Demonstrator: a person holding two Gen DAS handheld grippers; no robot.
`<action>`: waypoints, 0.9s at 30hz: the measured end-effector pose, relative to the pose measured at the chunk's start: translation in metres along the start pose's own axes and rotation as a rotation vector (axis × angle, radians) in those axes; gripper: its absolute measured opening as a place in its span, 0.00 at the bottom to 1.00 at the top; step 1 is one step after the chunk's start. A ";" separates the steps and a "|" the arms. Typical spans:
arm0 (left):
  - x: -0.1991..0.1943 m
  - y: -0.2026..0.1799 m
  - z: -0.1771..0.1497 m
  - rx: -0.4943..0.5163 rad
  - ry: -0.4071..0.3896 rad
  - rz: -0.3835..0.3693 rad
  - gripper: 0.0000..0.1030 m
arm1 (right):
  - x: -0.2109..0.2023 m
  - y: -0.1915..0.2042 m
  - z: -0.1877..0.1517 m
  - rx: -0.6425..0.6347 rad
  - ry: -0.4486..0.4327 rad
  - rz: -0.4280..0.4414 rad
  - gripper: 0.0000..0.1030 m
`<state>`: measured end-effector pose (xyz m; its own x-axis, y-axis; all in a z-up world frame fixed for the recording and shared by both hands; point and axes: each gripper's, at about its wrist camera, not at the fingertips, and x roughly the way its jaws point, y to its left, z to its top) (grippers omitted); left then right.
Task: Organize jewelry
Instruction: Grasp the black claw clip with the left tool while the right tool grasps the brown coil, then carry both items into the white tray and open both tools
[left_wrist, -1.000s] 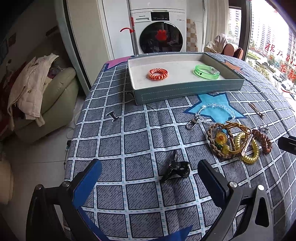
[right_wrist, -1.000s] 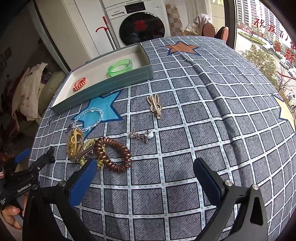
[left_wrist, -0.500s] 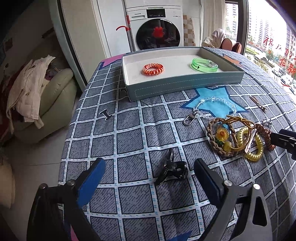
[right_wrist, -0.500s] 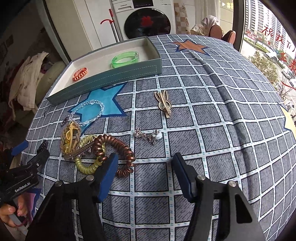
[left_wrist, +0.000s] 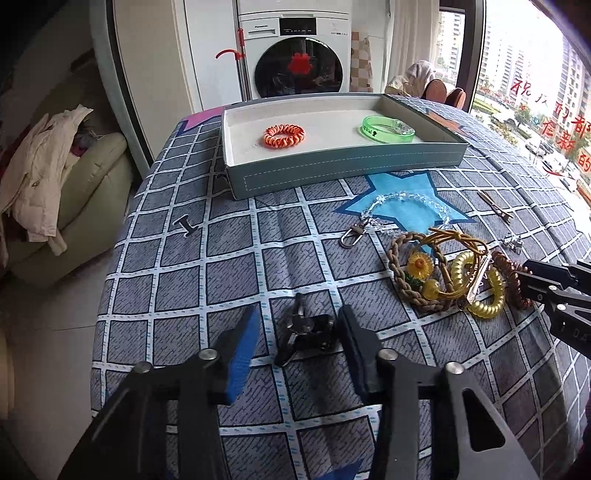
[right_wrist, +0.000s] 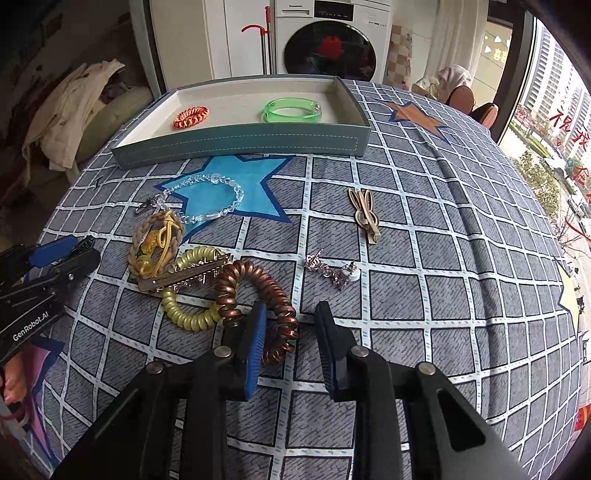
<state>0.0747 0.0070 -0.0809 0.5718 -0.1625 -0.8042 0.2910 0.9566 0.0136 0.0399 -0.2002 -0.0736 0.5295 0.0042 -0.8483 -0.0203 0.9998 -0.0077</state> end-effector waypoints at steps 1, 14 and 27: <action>0.000 -0.001 0.000 0.001 0.001 -0.004 0.45 | -0.001 0.001 0.000 -0.003 0.000 0.005 0.21; -0.022 0.015 0.008 -0.081 -0.027 -0.076 0.42 | -0.026 -0.023 0.004 0.095 -0.060 0.074 0.12; -0.050 0.021 0.050 -0.092 -0.114 -0.096 0.42 | -0.054 -0.045 0.050 0.125 -0.140 0.107 0.12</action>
<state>0.0907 0.0230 -0.0111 0.6295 -0.2754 -0.7266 0.2796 0.9527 -0.1188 0.0541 -0.2440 -0.0008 0.6430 0.1051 -0.7586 0.0180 0.9882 0.1522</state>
